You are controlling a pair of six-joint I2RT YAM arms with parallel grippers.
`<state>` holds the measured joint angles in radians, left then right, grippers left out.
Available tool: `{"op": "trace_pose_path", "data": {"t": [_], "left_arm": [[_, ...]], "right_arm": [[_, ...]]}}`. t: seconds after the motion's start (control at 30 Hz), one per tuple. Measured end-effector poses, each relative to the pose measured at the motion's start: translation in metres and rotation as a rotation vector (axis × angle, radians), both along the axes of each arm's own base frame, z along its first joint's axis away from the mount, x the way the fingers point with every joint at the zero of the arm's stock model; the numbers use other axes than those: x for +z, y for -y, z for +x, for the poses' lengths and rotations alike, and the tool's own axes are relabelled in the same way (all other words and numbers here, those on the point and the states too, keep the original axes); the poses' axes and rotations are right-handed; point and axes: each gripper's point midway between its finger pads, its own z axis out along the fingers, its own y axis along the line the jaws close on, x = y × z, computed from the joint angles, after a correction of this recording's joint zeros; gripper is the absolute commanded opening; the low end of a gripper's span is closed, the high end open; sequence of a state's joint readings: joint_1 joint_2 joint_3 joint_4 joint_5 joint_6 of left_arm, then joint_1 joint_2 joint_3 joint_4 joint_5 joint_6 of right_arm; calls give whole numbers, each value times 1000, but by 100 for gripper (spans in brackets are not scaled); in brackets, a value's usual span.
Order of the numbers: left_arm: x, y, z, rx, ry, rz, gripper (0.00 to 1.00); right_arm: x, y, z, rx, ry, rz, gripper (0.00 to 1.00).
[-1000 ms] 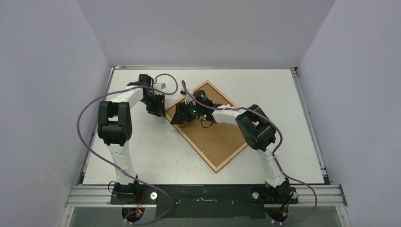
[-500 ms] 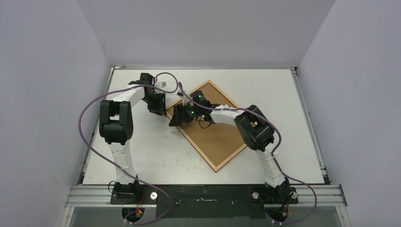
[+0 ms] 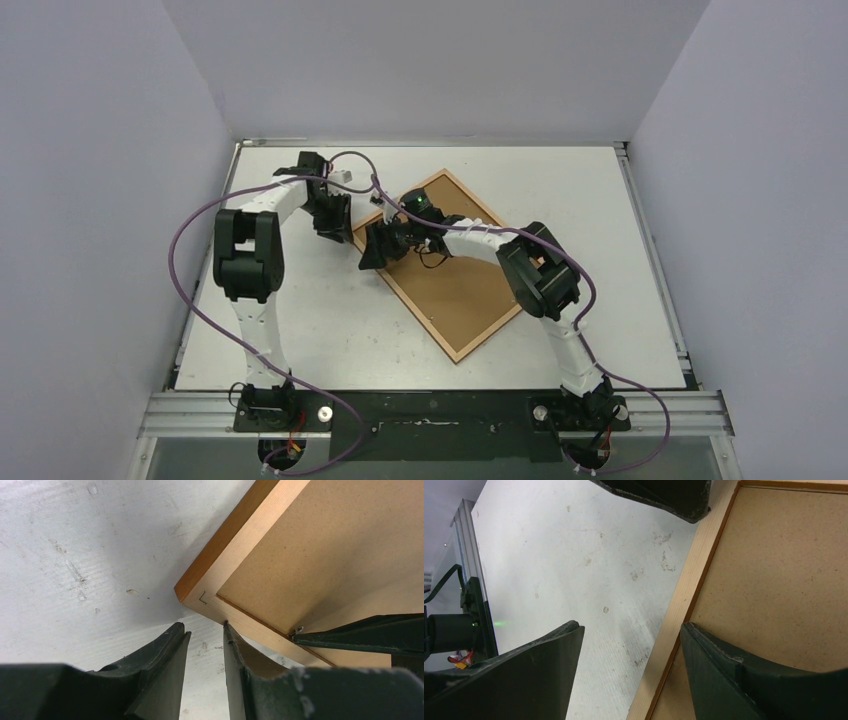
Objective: Put the photo into the frame
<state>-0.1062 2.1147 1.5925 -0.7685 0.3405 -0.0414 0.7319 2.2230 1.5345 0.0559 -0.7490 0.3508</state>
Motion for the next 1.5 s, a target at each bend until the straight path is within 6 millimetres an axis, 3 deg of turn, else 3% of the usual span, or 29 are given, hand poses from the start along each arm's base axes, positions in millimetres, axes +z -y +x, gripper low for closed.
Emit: {"op": "trace_pose_path", "data": {"t": [0.4,0.67,0.8,0.93,1.17,1.37,1.5], "left_arm": [[1,0,5,3,-1,-1,29],[0,0,4,6,17,-9,29],[0,1,4,8,22,-12,29],[0,1,4,9,23,-12,28],[0,1,4,12,22,-13,28],[0,1,4,17,21,-12,28],[0,2,4,20,16,-14,28]], "right_arm": [[2,3,4,-11,1,-29,76],[36,-11,38,-44,68,49,77],[18,-10,41,-49,48,29,77],[-4,-3,33,-48,8,-13,76],[-6,-3,29,-33,35,-7,76],[-7,-1,6,-1,33,-17,75],[-7,1,2,-2,65,-30,75]]}}
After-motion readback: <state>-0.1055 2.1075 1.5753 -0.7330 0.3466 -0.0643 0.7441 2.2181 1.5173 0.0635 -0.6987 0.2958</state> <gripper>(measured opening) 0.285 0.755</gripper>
